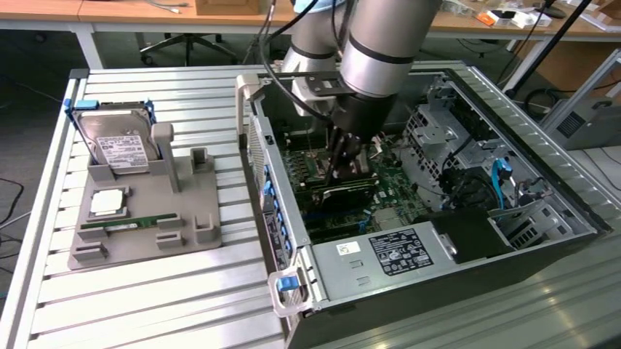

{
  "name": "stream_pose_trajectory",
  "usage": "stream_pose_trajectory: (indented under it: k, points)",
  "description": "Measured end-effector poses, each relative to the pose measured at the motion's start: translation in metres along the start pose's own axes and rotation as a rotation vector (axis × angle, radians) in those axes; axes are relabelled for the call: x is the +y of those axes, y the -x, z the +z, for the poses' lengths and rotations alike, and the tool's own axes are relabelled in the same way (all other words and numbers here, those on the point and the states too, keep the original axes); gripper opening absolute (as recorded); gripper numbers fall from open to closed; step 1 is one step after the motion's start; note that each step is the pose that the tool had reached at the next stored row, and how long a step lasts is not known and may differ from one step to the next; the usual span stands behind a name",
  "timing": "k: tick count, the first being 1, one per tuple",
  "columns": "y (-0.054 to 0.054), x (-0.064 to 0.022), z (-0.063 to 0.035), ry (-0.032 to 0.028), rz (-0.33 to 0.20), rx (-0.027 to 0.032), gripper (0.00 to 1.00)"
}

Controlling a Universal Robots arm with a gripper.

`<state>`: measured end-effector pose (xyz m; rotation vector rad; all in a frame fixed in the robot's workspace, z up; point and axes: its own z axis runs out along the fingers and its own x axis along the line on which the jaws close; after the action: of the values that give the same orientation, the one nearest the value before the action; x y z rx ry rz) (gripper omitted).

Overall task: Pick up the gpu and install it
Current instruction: 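Press down on the gpu until it lock into place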

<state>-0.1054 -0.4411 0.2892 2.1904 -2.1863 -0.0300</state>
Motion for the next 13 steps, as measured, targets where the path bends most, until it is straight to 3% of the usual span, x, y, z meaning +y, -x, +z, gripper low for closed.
stream_pose_trajectory:
  k: [2,13]
  points:
    - [0.0,0.0084,0.0027,-0.0001,0.0,-0.0001,0.11]
    - [0.0,0.0191,0.0096,0.0,0.0,0.0001,0.11]
